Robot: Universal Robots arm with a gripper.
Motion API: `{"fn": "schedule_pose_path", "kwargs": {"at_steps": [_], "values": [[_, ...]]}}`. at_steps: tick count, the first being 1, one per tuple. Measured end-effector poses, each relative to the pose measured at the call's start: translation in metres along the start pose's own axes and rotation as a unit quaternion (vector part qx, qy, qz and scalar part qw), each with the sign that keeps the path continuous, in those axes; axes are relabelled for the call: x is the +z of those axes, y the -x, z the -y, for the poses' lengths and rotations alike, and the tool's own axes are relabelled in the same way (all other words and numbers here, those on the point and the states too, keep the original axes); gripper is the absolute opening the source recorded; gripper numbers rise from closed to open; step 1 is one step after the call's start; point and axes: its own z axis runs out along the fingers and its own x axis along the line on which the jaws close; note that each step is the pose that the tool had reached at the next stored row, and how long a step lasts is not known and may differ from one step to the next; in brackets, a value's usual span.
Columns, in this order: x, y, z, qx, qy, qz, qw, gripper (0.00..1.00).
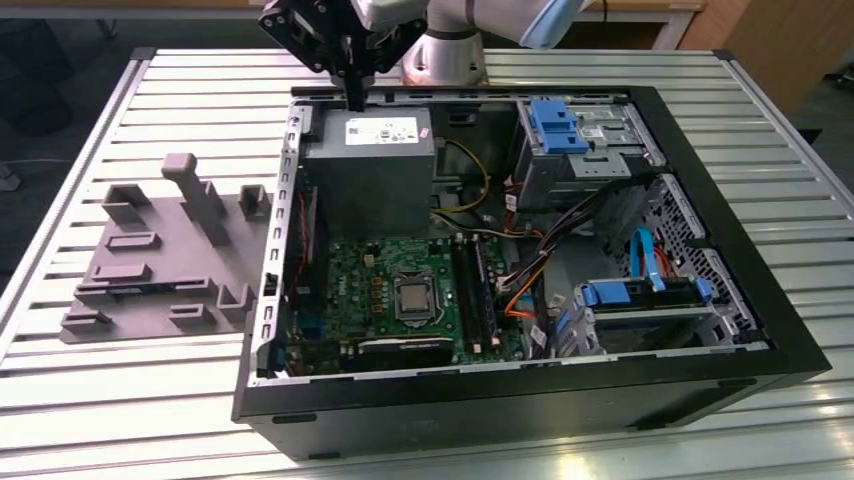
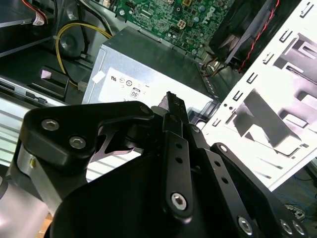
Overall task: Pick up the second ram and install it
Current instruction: 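Reach for the second ram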
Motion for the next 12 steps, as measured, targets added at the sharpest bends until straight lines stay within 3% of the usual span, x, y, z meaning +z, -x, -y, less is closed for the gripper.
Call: {"fn": "schedule_pose_path", "kwargs": {"at_steps": [12], "values": [[0.0002,-0.0048,0.0004,0.0,0.0,0.0,1.0,0.11]]}}
